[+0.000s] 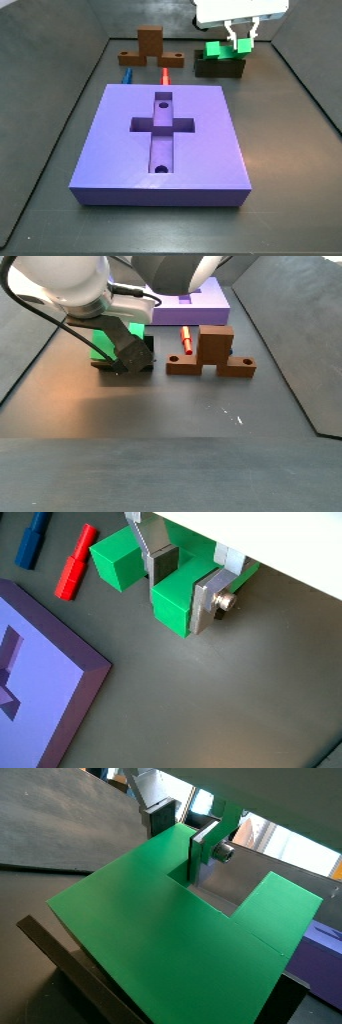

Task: Pick up the green object. Move up. Place the green object on the fixture. Regrasp the green object. Move to above the board. Insert the green object.
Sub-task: Place the green object on the fixture, then regrasp the green object.

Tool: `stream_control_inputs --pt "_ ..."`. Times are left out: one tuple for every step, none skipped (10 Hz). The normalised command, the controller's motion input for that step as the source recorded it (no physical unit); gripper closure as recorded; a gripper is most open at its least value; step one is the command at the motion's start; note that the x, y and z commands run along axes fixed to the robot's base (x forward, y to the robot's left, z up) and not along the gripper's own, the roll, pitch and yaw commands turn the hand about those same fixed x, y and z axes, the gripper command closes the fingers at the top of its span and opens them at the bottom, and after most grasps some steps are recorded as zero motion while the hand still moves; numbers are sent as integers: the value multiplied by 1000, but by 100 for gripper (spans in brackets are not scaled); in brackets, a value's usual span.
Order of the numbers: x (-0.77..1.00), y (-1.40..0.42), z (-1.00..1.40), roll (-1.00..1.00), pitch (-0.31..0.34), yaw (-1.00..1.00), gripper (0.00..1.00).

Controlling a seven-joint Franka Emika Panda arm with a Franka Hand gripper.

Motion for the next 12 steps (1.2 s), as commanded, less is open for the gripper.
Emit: stream_control_inputs --pt "0 0 0 0 0 0 0" --pt "34 0 109 231 0 -9 0" --pt "74 0 177 586 0 0 0" --pt "9 0 260 1000 0 0 0" --pt "0 -37 131 1000 0 0 0" --pt "-6 -37 20 1000 26 0 0" --pt "0 -60 14 1000 14 0 0" --pt "0 -60 14 1000 14 0 0" --pt "0 -60 14 1000 20 0 0" --pt "0 -69 34 1000 71 0 0" --pt "0 -129 49 1000 97 20 0" --pt "0 -160 49 1000 89 29 0"
